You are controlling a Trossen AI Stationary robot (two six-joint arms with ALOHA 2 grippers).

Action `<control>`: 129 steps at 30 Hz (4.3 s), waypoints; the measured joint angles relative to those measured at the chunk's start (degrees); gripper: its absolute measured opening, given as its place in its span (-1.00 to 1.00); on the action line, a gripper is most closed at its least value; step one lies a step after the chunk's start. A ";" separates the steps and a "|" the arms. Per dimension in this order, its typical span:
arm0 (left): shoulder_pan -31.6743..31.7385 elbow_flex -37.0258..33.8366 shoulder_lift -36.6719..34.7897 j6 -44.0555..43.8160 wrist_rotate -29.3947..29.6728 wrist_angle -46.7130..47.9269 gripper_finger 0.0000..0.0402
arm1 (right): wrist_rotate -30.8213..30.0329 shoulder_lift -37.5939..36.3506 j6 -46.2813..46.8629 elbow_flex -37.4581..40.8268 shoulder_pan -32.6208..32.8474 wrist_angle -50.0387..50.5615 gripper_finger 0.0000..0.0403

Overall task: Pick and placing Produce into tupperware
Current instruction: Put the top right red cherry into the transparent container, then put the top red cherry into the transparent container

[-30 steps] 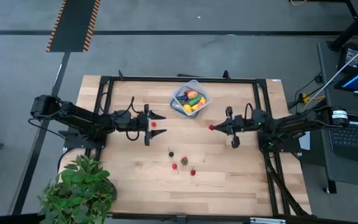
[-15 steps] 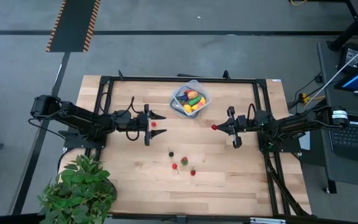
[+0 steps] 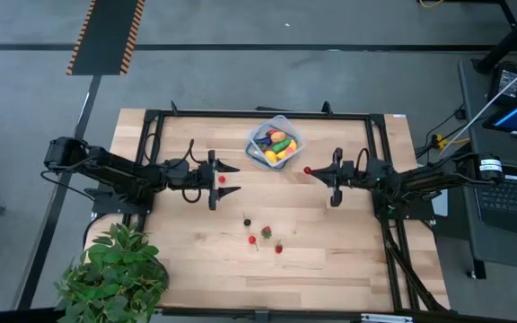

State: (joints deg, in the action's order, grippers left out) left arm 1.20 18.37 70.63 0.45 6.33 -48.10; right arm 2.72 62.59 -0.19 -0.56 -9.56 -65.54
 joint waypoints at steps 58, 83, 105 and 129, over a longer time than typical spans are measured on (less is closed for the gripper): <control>0.01 0.00 -0.02 0.11 0.00 0.09 0.33 | 2.42 34.95 -29.83 -70.15 -15.63 96.97 -1.00; 0.01 0.00 -0.02 0.13 0.00 0.09 0.33 | 1.44 49.46 -43.75 -88.26 -15.16 118.25 -1.00; -0.01 0.02 -0.02 0.13 0.00 0.09 0.33 | 1.44 49.46 -38.97 -88.35 -14.73 119.69 -0.95; 0.01 0.00 -0.02 0.24 0.01 0.08 0.33 | 1.44 49.46 -35.62 -88.46 -13.79 119.86 -0.49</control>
State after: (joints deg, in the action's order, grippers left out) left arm 1.21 18.37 70.61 0.69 6.34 -48.01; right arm 4.16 112.05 -35.81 -89.01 -23.35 54.33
